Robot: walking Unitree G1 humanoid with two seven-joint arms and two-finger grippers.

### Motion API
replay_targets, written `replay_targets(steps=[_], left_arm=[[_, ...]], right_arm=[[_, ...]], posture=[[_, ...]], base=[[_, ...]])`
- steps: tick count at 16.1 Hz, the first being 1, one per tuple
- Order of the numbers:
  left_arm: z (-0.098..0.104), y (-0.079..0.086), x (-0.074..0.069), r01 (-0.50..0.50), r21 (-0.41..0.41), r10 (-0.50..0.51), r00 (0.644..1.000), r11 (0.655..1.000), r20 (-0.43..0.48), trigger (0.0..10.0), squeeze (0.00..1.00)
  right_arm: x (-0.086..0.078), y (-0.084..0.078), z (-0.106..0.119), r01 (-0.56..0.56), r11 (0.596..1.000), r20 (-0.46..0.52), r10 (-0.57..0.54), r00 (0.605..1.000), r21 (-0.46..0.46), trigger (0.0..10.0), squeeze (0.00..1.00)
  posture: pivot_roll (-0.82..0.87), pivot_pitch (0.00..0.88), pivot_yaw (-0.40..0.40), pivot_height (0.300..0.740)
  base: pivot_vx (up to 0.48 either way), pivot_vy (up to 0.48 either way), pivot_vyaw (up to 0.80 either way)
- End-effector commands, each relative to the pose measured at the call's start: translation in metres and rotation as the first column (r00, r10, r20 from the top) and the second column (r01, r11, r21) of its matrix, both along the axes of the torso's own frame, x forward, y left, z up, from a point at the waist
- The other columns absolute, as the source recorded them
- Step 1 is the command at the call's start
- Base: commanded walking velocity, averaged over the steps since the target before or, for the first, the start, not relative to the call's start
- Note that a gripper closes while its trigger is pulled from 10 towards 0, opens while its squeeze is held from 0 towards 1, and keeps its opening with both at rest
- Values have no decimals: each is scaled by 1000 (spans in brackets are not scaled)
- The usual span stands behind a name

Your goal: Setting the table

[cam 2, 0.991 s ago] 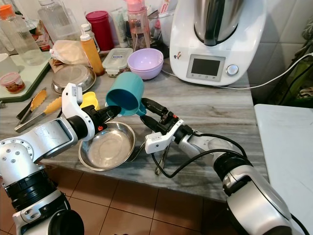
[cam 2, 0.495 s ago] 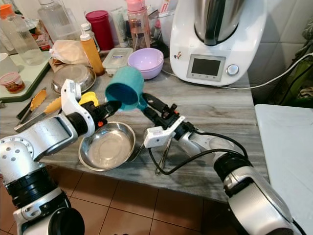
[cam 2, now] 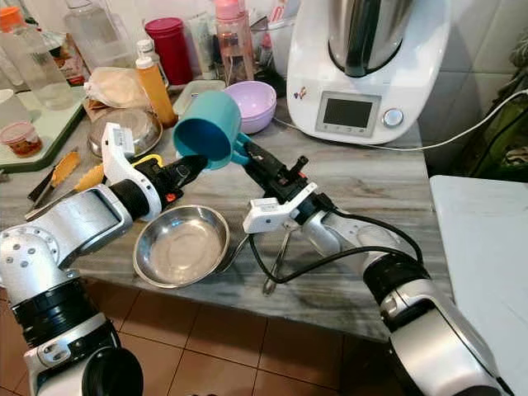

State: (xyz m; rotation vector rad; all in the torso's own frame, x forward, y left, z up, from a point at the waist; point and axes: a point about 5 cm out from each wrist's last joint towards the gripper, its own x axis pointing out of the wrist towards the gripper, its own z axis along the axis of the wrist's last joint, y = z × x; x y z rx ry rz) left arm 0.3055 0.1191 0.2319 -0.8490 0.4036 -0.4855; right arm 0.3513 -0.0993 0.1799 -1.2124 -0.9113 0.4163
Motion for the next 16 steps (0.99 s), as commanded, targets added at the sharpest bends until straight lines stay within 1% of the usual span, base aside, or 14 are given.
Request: replay_targets(steps=[1,2,3,4,5,8,10,12,14,16], left_arm=[[-28,2,1,-17,92,29,990,996,-140,0,0],[-33,2,1,-10,104,26,988,995,-151,0,0],[-38,2,1,-8,110,26,987,994,-161,4431,0],[-43,3,3,-10,126,31,986,992,-165,10000,396],[-48,4,5,-27,141,51,984,990,-169,10000,1000],[-60,4,12,-49,155,76,982,987,-175,10000,1000],[-64,4,15,-58,165,86,981,985,-172,10000,1000],[-62,2,19,-66,211,95,987,975,-133,10000,1000],[-57,4,22,-79,260,106,990,962,-91,10000,1000],[-55,9,26,-108,333,134,989,937,-56,10000,1000]], right_arm=[[-2,11,29,-58,993,89,49,995,99,0,0],[-3,11,27,-59,993,77,51,996,98,0,0],[-4,11,25,-58,993,67,52,996,99,0,0],[-5,12,22,-59,993,55,53,997,102,0,0],[-6,12,21,-59,993,49,54,997,105,0,0],[-7,14,21,-61,992,41,57,998,107,0,0],[-8,14,21,-60,992,38,56,998,108,0,0],[-7,13,21,-51,992,27,48,998,114,0,0],[-8,14,20,-49,992,16,48,999,117,0,0],[-8,15,17,-48,992,-7,49,999,119,0,0]], posture=[[-140,51,135,740],[-140,50,133,740],[-140,50,133,740],[-140,50,133,740],[-140,50,133,740],[-146,51,131,740],[-147,50,130,740],[-151,50,127,740],[-152,51,127,740],[-152,48,127,740]], base=[[0,0,0],[0,0,0],[0,0,0],[0,0,0],[0,0,0],[0,0,0],[0,0,0],[0,0,0],[0,0,0],[0,0,0]])
